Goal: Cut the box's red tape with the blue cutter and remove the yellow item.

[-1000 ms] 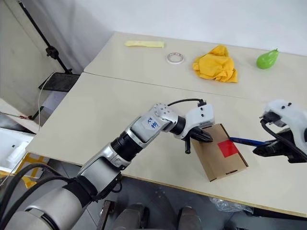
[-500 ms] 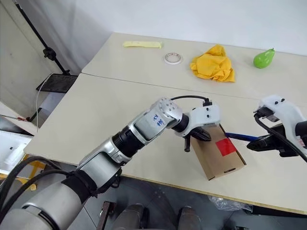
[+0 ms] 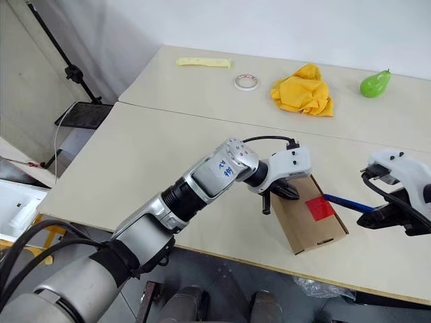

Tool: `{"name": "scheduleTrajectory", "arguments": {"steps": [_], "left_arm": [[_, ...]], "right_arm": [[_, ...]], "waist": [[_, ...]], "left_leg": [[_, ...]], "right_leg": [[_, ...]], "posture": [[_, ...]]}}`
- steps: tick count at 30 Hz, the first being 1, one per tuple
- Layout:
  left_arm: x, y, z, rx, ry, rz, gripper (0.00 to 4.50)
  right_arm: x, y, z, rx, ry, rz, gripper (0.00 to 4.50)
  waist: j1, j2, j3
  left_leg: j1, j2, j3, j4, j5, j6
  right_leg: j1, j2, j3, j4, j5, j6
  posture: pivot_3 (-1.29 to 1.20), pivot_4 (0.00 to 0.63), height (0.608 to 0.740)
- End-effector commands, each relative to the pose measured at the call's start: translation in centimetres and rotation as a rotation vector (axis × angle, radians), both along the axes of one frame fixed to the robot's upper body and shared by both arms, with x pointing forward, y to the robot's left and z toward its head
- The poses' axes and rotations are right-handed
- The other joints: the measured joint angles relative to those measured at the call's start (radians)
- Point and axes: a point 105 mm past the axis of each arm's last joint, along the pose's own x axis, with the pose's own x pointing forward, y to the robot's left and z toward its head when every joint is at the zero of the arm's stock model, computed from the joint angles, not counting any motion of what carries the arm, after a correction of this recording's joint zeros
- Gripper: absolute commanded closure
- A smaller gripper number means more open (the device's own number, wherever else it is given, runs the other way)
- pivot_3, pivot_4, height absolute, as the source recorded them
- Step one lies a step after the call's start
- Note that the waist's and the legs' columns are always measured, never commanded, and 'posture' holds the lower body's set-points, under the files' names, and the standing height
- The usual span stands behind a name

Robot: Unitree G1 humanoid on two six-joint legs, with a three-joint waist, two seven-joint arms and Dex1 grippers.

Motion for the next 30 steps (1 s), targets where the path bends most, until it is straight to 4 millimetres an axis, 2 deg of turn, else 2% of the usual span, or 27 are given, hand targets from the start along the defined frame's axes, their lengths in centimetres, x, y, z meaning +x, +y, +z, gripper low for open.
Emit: {"name": "scheduleTrajectory", "arguments": {"steps": [1,9,21,30], "left_arm": [[1.6,1.8,-3.4,0.118,0.032,0.137,4.48],[1.4,1.8,-3.5,0.111,0.04,0.14,4.48],[1.6,1.7,-3.4,0.102,0.042,0.155,4.48],[1.9,1.6,-3.5,0.104,0.037,0.152,4.48]], "right_arm": [[-1.2,1.1,0.2,0.035,0.059,0.047,4.32],[-1.1,1.1,0.2,0.038,0.048,0.052,4.32],[-2.4,1.2,0.5,0.006,0.147,0.046,4.32],[-2.8,1.6,2.2,-0.009,0.123,0.045,4.32]], "waist": [[0.0,0.0,0.0],[-0.001,0.0,0.0],[0.0,0.0,0.0],[0.0,0.0,0.0]], "left_leg": [[0.0,0.0,0.0,0.0,0.0,0.0],[0.0,0.0,0.0,0.0,0.0,0.0],[0.0,0.0,0.0,0.0,0.0,0.0],[0.0,0.0,-0.001,0.0,0.0,0.0]], "right_leg": [[0.0,0.0,0.0,0.0,0.0,0.0],[0.0,0.0,0.0,-0.001,0.0,0.0],[0.001,0.0,0.0,-0.001,0.0,0.001],[0.001,-0.001,0.0,-0.005,0.001,0.001]], "posture": [[0.0,0.15,0.74],[0.0,0.15,0.74],[0.0,0.15,0.74],[0.0,0.15,0.74]]}}
